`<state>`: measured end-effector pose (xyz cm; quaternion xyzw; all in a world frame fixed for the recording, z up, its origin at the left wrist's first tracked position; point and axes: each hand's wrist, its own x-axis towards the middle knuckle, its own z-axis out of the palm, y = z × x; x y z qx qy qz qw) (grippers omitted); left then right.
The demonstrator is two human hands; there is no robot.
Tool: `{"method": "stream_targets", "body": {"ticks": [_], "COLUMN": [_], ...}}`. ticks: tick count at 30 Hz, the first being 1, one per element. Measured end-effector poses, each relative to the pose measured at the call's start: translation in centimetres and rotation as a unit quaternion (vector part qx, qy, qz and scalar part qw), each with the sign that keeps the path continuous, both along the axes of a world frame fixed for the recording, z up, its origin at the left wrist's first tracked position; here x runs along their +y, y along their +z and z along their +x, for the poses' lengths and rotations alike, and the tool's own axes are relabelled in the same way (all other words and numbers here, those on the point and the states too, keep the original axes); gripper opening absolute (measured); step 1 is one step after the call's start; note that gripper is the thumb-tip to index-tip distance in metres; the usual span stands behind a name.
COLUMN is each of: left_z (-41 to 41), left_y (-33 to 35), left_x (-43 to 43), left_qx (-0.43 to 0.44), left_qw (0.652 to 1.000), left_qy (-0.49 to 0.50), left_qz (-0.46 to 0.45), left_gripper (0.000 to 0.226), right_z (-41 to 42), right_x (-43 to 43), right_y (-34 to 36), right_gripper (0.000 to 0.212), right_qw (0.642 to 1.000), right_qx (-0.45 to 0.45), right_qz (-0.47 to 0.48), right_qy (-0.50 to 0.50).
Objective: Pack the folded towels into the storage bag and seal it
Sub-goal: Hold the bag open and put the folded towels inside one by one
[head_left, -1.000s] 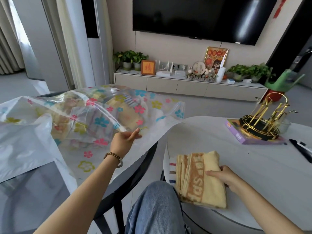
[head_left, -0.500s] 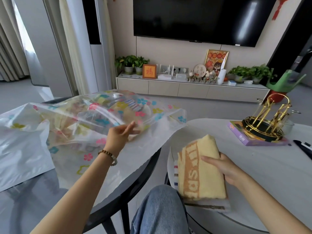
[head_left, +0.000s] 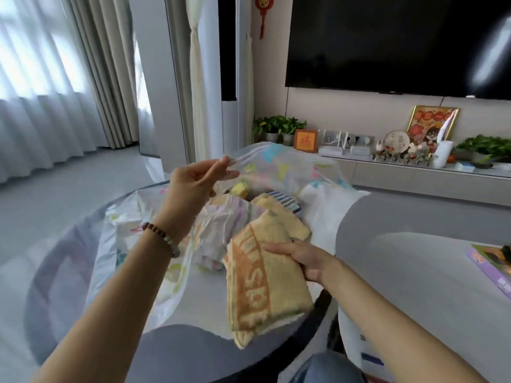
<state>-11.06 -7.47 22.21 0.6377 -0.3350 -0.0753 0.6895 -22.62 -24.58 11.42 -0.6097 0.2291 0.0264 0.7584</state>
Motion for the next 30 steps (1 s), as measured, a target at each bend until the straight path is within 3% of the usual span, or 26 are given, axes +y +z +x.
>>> {"method": "stream_targets", "body": {"ticks": [4, 6, 8, 11, 17, 20, 21, 24, 26, 30], "left_z": [0.3, 0.6, 0.8, 1.1, 0.4, -0.8, -1.2, -2.5, -3.3, -4.7], "left_y": [-0.1, -0.4, -0.8, -1.7, -5.2, -7.6, -8.4, -10.7, -12.0, -14.2], "left_x": [0.1, 0.1, 0.1, 0.1, -2.5, -4.3, -4.9, -6.5, -7.3, -8.1], "left_qx": [0.030, 0.047, 0.062, 0.068, 0.068, 0.084, 0.093, 0.115, 0.125, 0.100], "left_qw": [0.999, 0.999, 0.998, 0.997, 0.995, 0.992, 0.991, 0.986, 0.982, 0.981], "left_qy": [-0.011, -0.017, -0.025, -0.044, -0.070, -0.077, -0.082, -0.097, -0.099, -0.087], "left_qz": [-0.008, -0.006, -0.003, 0.009, 0.035, 0.044, 0.047, 0.076, 0.097, 0.140], "left_gripper": [0.017, 0.017, 0.018, 0.018, 0.019, 0.020, 0.020, 0.022, 0.023, 0.016], "right_z": [7.4, 9.3, 9.4, 7.5, -1.3, -7.7, -9.8, -15.8, -19.0, -23.8], "right_x": [1.1, 1.5, 1.9, 2.0, -2.9, -5.7, -6.4, -8.9, -10.3, -11.3], "right_y": [-0.7, -2.1, -3.9, -6.5, -7.9, -6.7, -6.4, -6.9, -7.8, -9.3], "right_gripper": [0.040, 0.077, 0.109, 0.090, 0.028, 0.016, 0.017, 0.047, 0.043, 0.074], "right_qw": [0.993, 0.986, 0.933, 0.887, 0.932, 0.930, 0.928, 0.909, 0.897, 0.902], "right_qx": [-0.078, -0.041, -0.004, -0.093, -0.060, -0.031, -0.019, 0.043, 0.118, 0.259], "right_qz": [0.018, -0.134, -0.354, -0.445, -0.352, -0.358, -0.358, -0.378, -0.382, -0.270], "right_qy": [-0.085, -0.089, -0.058, -0.076, -0.054, -0.081, -0.100, -0.169, -0.186, -0.216]}}
